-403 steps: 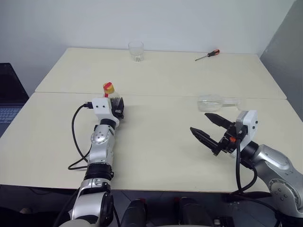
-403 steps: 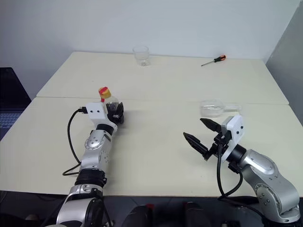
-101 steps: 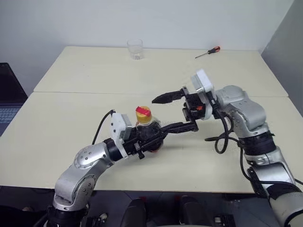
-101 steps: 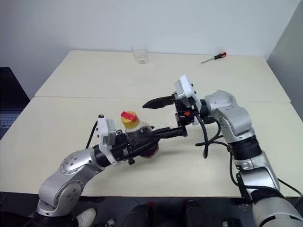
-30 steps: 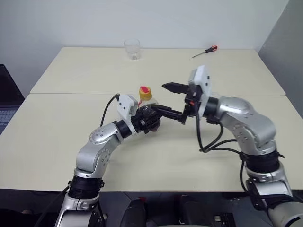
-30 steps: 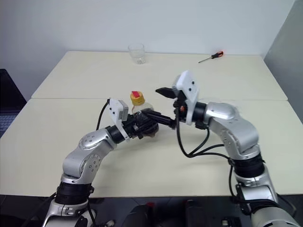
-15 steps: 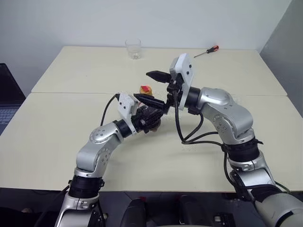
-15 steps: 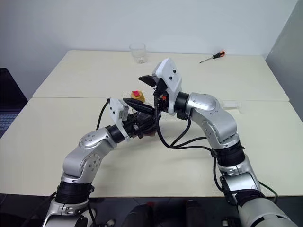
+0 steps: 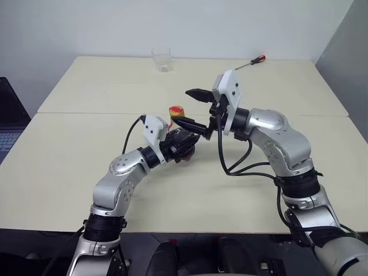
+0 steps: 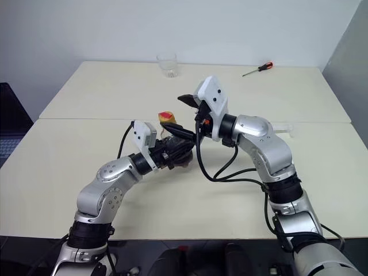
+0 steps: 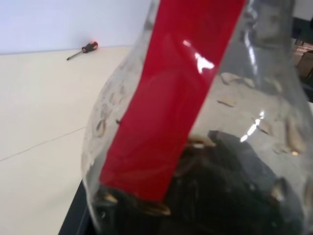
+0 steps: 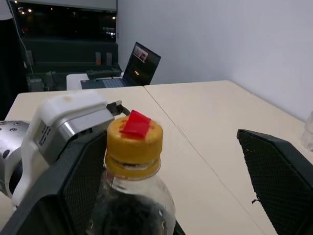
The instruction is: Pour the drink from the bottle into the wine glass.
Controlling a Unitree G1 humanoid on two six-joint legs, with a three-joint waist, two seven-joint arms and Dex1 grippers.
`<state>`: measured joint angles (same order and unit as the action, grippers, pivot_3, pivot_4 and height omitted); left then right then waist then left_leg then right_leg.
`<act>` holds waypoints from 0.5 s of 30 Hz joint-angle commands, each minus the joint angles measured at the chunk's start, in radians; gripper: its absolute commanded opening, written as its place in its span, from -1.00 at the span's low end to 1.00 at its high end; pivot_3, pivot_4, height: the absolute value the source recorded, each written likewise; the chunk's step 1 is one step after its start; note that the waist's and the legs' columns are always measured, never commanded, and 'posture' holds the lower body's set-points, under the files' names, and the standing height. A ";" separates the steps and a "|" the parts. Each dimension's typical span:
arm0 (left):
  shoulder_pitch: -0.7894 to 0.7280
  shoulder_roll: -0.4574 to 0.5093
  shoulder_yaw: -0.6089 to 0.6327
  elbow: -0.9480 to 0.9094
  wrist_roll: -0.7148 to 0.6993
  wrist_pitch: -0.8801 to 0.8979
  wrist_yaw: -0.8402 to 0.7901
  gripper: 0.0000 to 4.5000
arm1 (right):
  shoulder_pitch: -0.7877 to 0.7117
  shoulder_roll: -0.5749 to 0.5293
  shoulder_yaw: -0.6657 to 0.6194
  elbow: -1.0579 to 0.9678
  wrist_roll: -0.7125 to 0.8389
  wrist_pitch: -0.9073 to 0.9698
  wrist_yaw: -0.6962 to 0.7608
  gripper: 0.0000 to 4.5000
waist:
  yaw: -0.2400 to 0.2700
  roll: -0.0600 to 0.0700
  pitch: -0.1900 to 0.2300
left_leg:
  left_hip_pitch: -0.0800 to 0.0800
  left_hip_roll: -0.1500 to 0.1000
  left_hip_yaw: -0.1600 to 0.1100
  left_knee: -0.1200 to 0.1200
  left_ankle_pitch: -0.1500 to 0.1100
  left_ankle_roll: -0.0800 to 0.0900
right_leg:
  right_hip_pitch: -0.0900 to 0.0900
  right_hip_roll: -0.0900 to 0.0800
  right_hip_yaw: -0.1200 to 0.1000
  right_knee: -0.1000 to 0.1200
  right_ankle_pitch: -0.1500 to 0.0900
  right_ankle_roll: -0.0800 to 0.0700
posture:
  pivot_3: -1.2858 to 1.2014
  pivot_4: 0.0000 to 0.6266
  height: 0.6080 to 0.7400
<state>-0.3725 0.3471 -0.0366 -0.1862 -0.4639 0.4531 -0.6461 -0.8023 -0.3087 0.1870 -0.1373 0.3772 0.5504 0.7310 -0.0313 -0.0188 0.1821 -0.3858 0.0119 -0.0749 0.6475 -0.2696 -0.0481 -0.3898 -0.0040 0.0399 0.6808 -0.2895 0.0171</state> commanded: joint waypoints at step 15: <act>0.008 0.010 0.025 -0.076 -0.021 -0.014 -0.017 -0.01 | 0.081 -0.165 -0.113 -0.059 0.023 0.040 0.031 0.99 | 0.000 0.000 0.000 | 0.000 0.000 0.001 0.000 0.000 0.000 | 0.000 0.000 0.000 0.000 0.000 0.000 | 0.03 -0.52 1.00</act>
<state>-0.3579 0.3528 -0.0321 -0.1998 -0.4671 0.4529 -0.6580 -0.7167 -0.4665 0.0978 -0.1473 0.3771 0.5878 0.7506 -0.0318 -0.0189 0.1822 -0.3857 0.0119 -0.0742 0.6473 -0.2697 -0.0480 -0.3897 -0.0037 0.0405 0.6806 -0.2895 0.0171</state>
